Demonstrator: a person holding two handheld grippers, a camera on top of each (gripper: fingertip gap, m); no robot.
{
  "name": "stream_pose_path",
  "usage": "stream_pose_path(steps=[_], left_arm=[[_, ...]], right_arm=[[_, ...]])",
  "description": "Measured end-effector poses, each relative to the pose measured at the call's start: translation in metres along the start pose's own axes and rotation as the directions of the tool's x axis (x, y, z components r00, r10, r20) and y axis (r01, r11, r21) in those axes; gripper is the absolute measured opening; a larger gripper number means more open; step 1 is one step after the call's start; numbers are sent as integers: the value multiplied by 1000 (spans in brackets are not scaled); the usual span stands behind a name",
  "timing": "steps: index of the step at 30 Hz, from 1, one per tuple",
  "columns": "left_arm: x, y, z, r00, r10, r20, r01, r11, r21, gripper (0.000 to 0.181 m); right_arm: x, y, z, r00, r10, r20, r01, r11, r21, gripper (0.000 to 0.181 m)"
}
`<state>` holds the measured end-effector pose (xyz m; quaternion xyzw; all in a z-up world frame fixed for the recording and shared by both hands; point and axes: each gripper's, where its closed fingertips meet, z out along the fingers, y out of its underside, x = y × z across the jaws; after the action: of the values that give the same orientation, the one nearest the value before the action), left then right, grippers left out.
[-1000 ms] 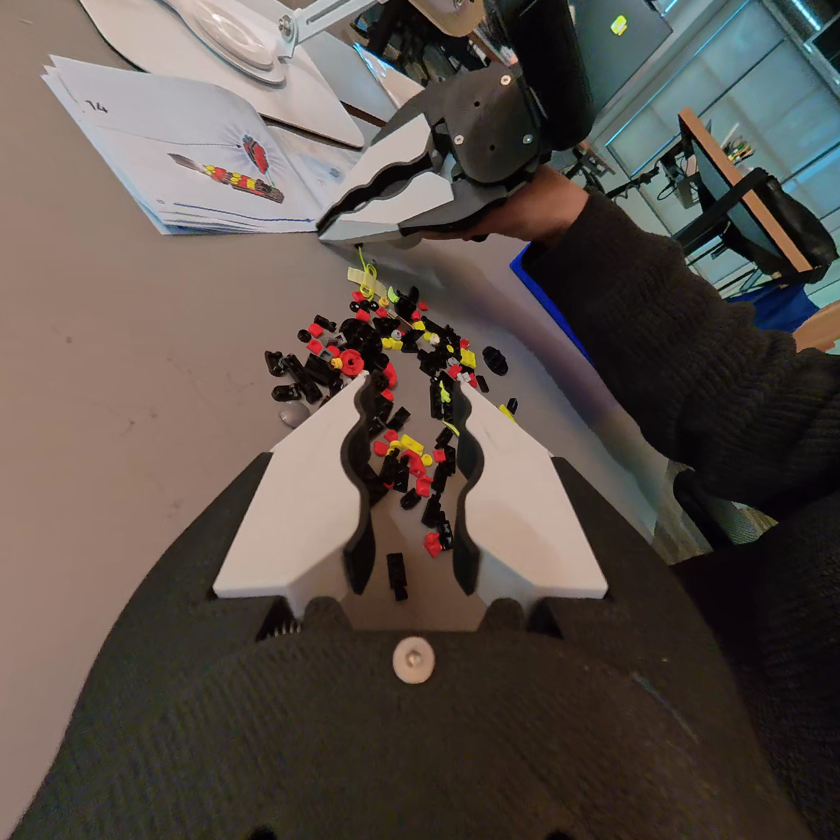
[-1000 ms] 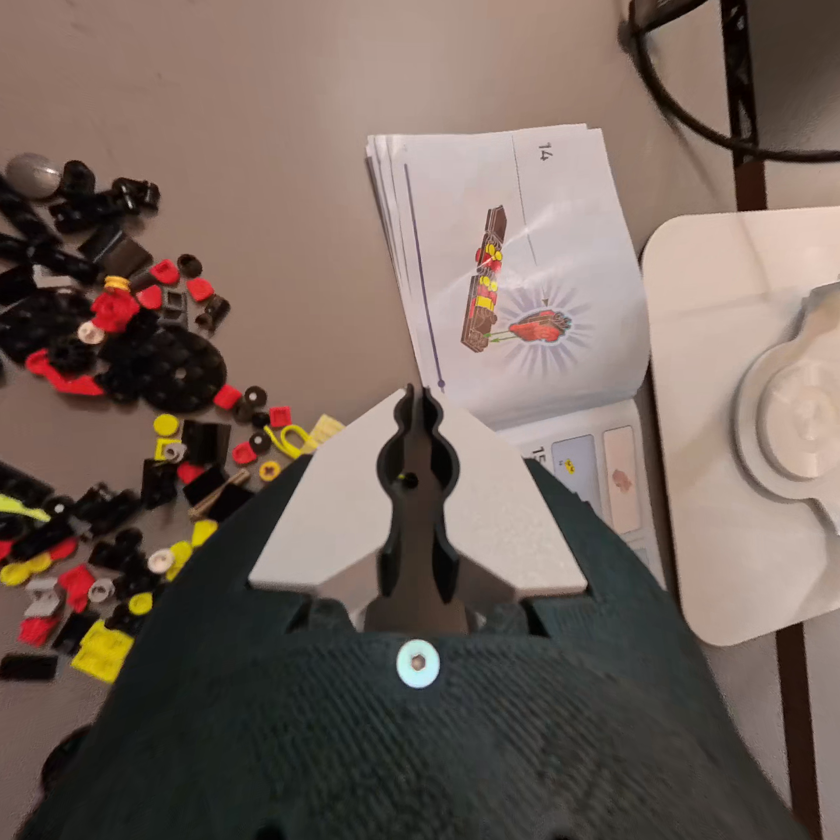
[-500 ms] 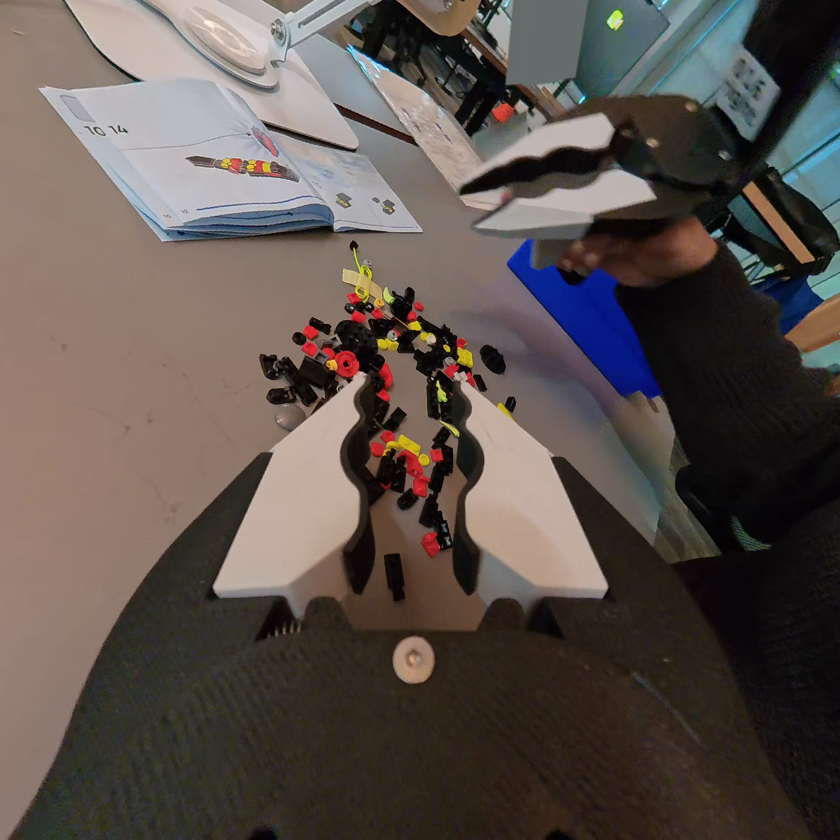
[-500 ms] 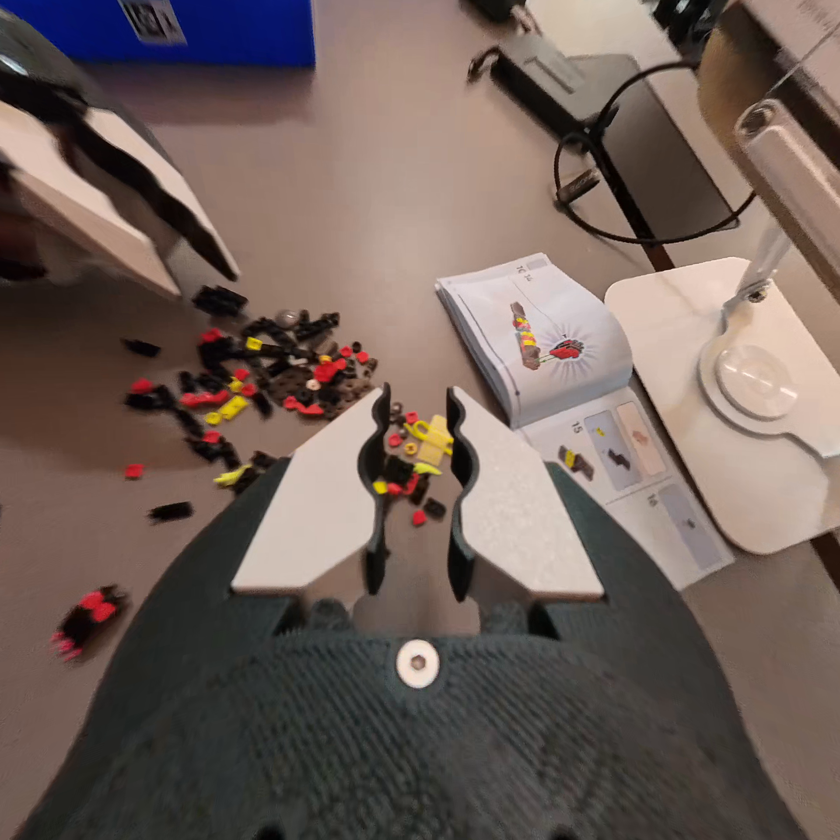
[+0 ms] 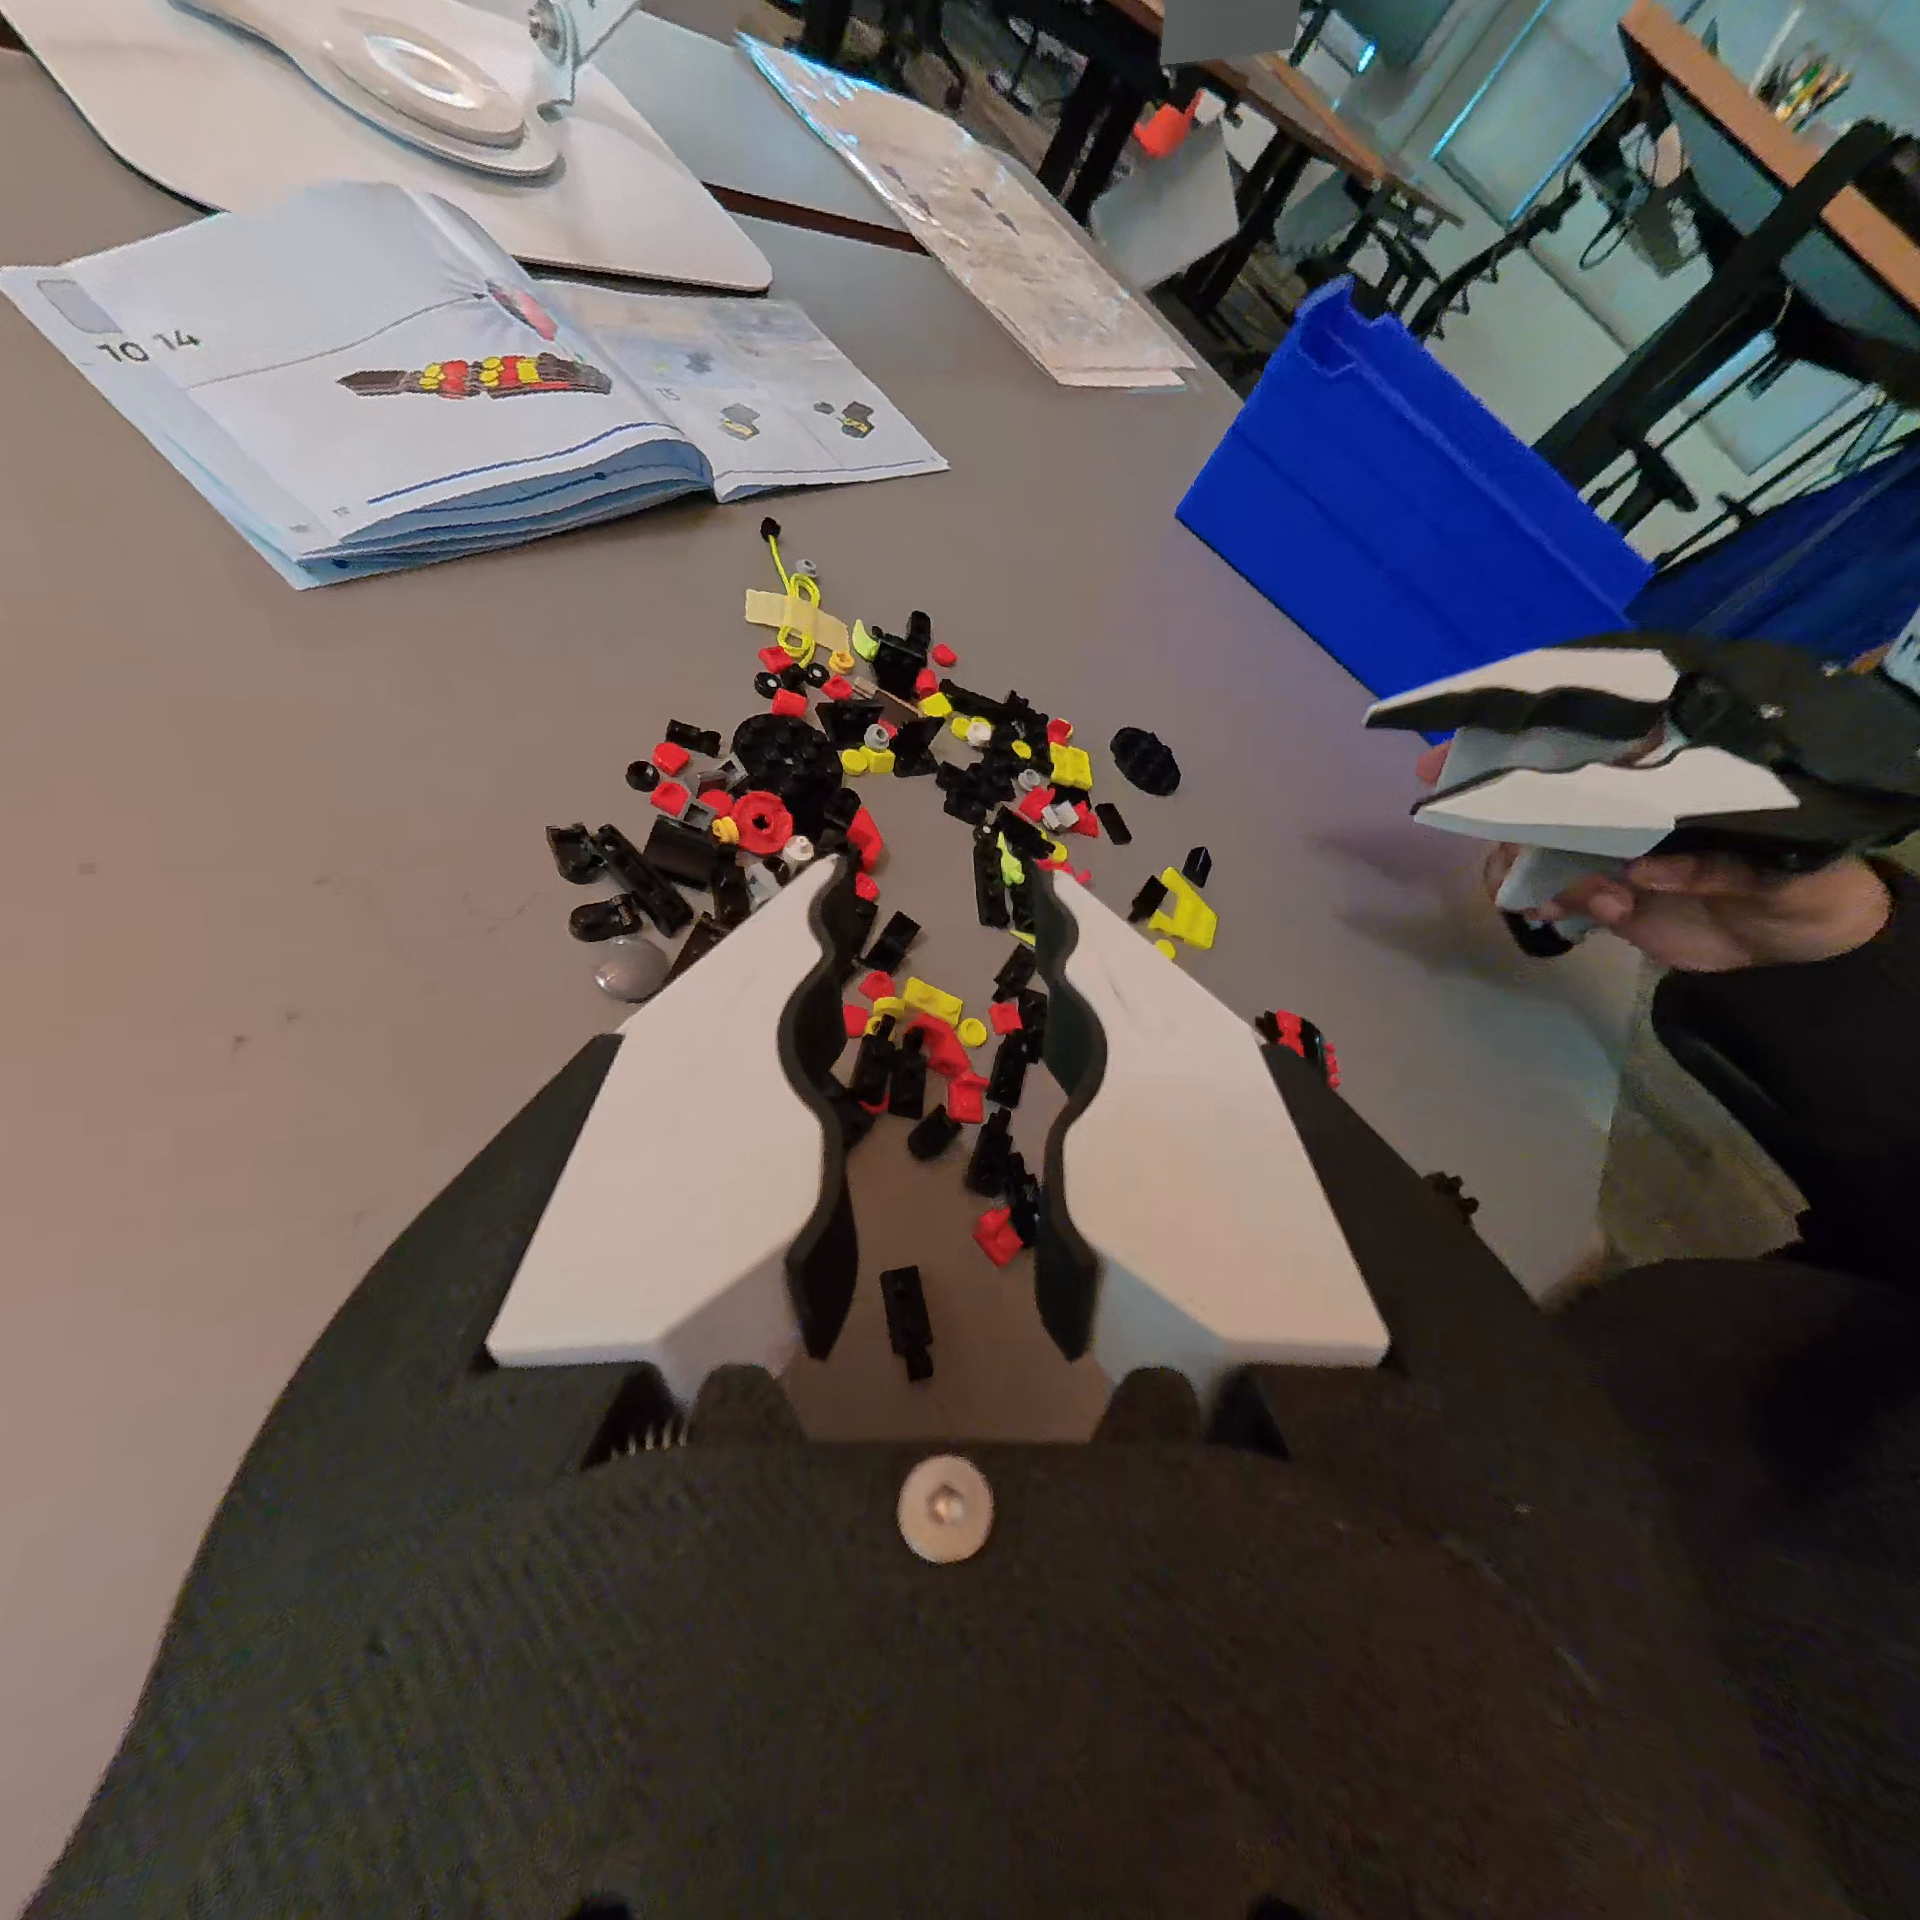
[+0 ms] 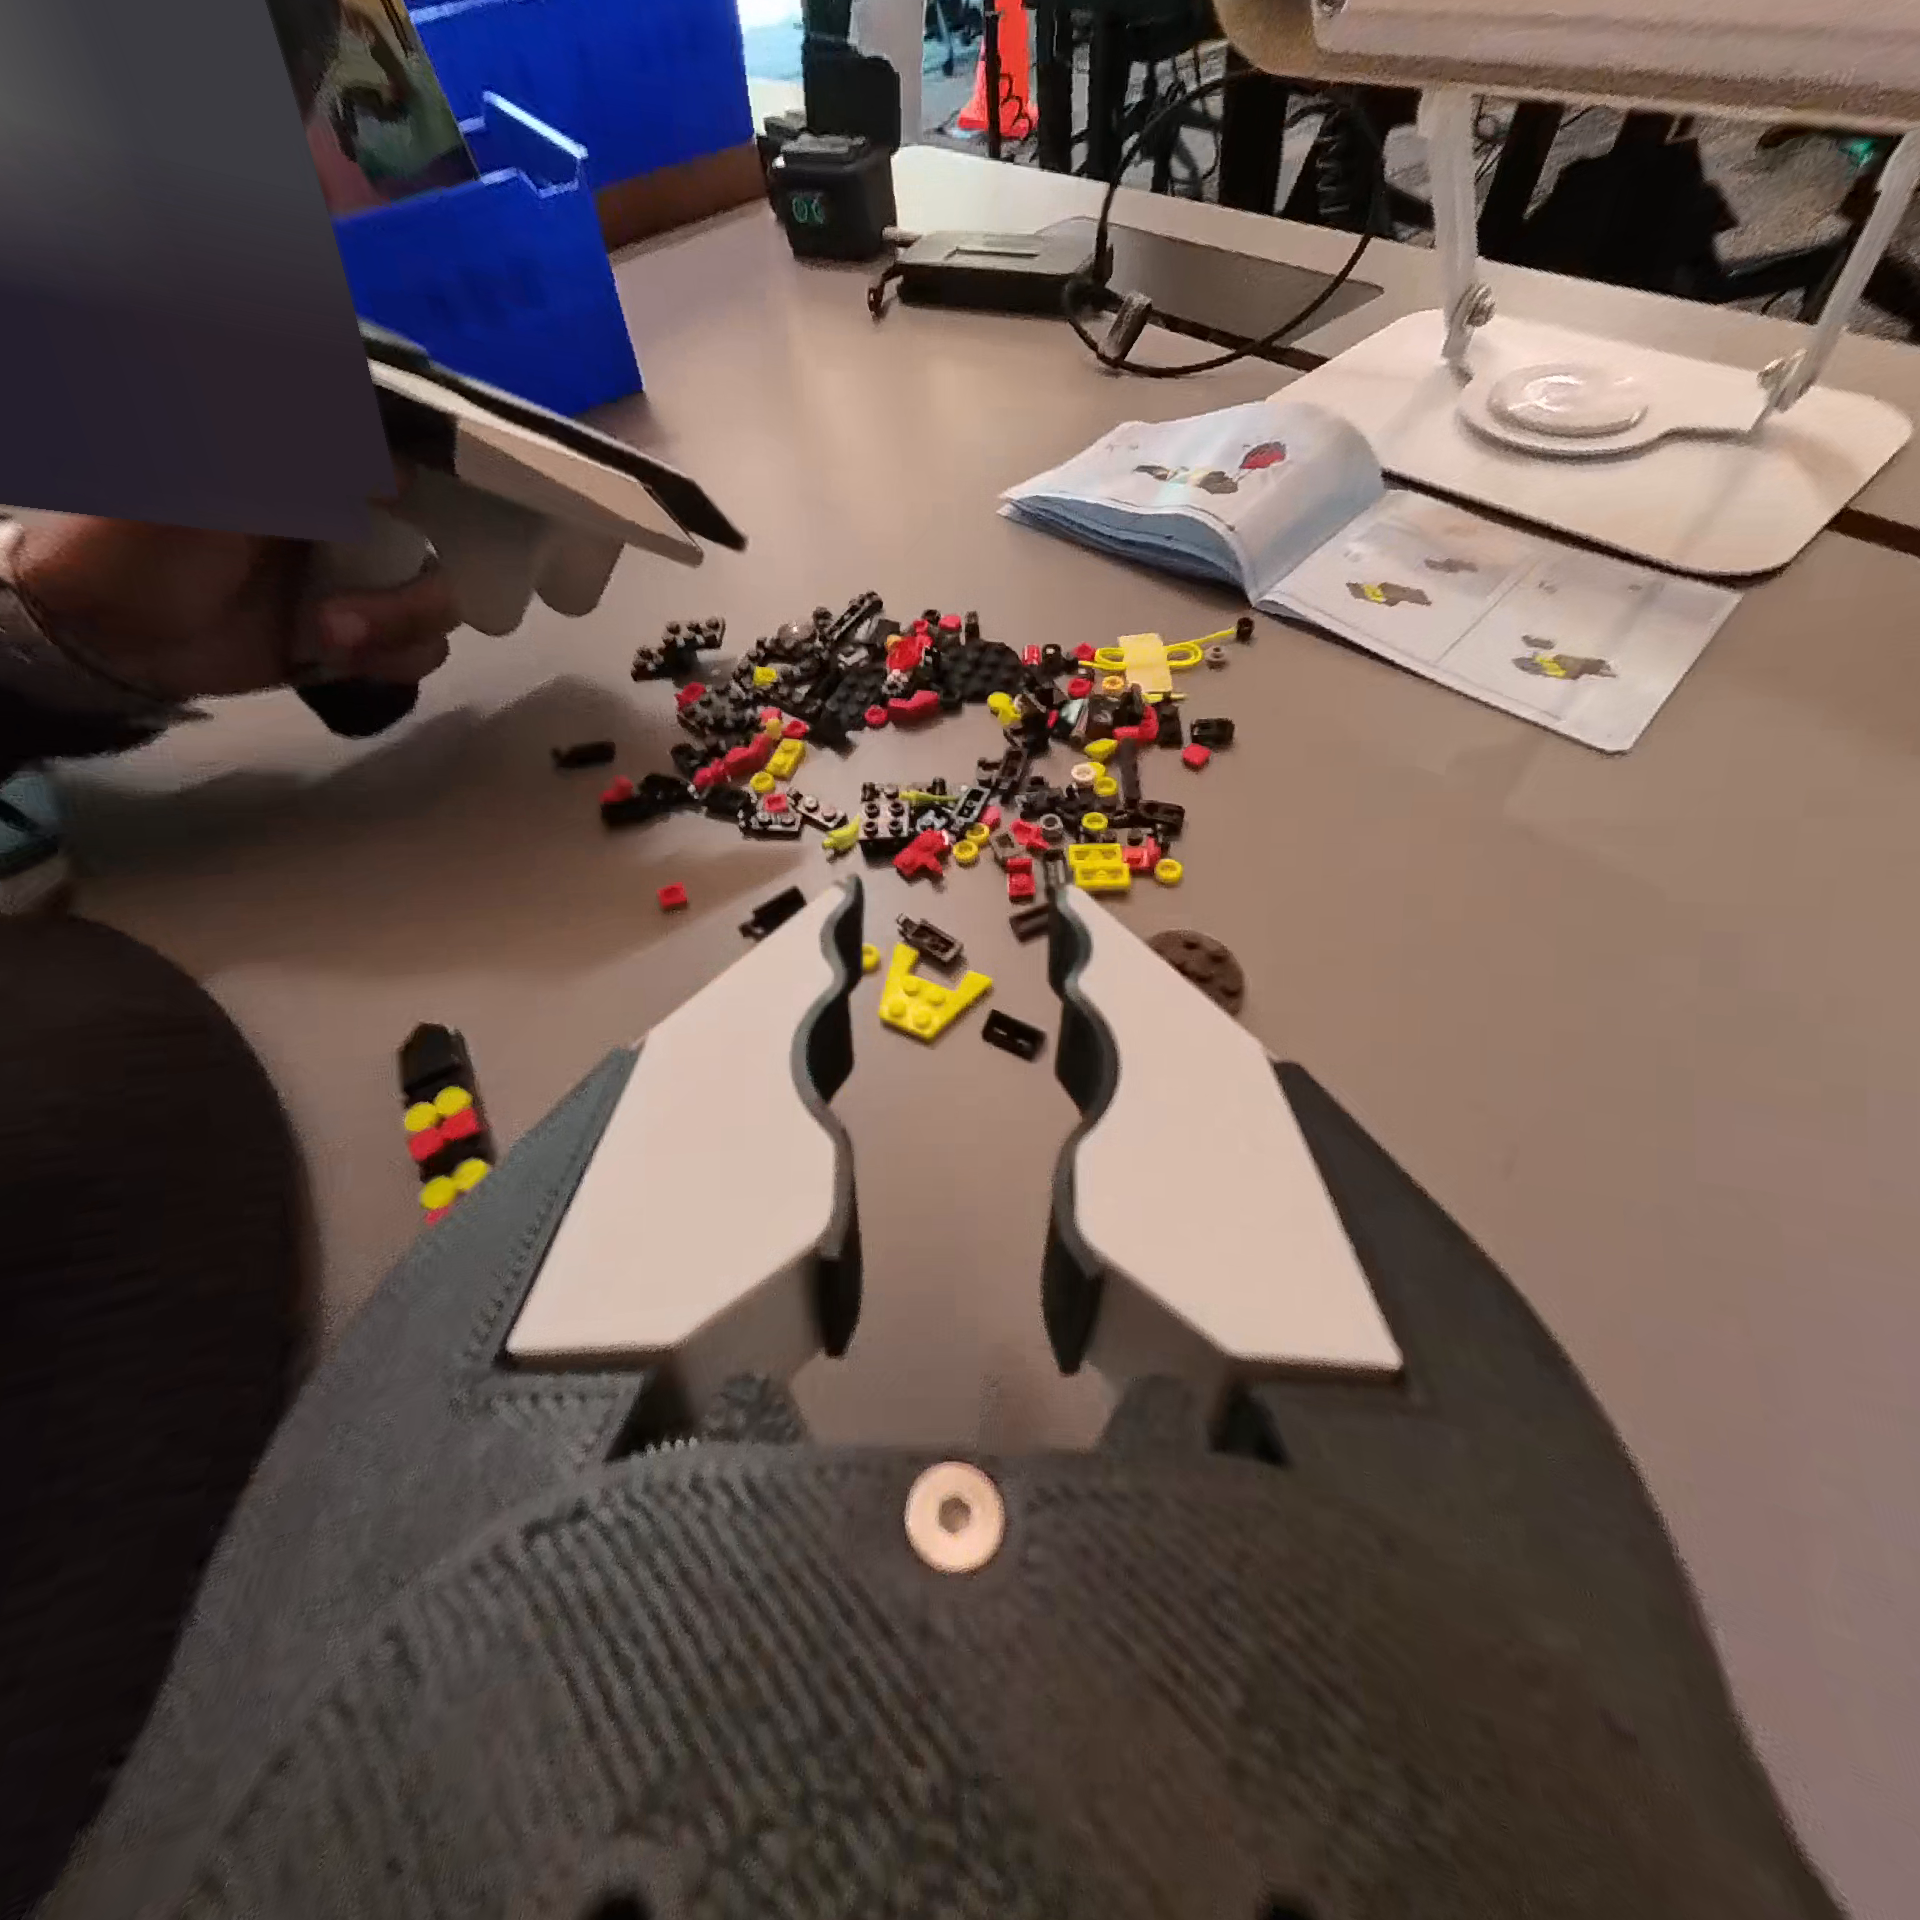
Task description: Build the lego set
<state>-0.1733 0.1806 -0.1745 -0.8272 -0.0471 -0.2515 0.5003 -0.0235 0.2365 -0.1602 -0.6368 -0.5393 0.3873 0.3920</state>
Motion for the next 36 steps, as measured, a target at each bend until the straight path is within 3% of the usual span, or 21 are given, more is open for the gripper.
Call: stream_pose_path(steps=[5,7,9,11,17,18,21,26,30,32,36], left_arm=[[7,3,3,997,70,20,-69,997,-18,33],[6,4,4,997,79,26,-78,997,-25,33],[7,4,4,997,79,20,-79,997,-28,33],[7,5,4,997,76,12,-76,997,-33,33],[13,11,7,996,87,-13,-88,995,-56,33],[15,12,8,996,91,-16,-91,994,-63,33],[24,16,11,995,93,-43,-96,993,-74,34],[56,24,18,984,122,-131,-134,987,-89,38],[90,32,25,965,105,-240,-130,987,-93,47],[111,26,25,949,19,-315,-38,998,-53,51],[139,20,20,897,-30,-440,28,1000,-10,64]], right_arm=[[6,15,3,991,-124,-46,120,989,-89,37],[-7,15,5,993,-115,16,116,989,-89,37],[-33,20,7,984,-69,162,86,992,-97,37],[-51,32,10,968,-12,252,57,983,-175,38],[-63,65,26,966,-35,255,125,929,-348,48],[-63,69,27,967,-45,252,138,920,-367,47],[-59,67,29,972,-67,225,148,919,-366,17],[-52,17,20,973,82,215,-52,989,-139,15],[-51,-14,14,929,263,260,-272,962,1,15],[-50,-28,13,853,424,304,-457,888,43,15],[-55,-43,15,609,657,444,-751,658,56,15]])
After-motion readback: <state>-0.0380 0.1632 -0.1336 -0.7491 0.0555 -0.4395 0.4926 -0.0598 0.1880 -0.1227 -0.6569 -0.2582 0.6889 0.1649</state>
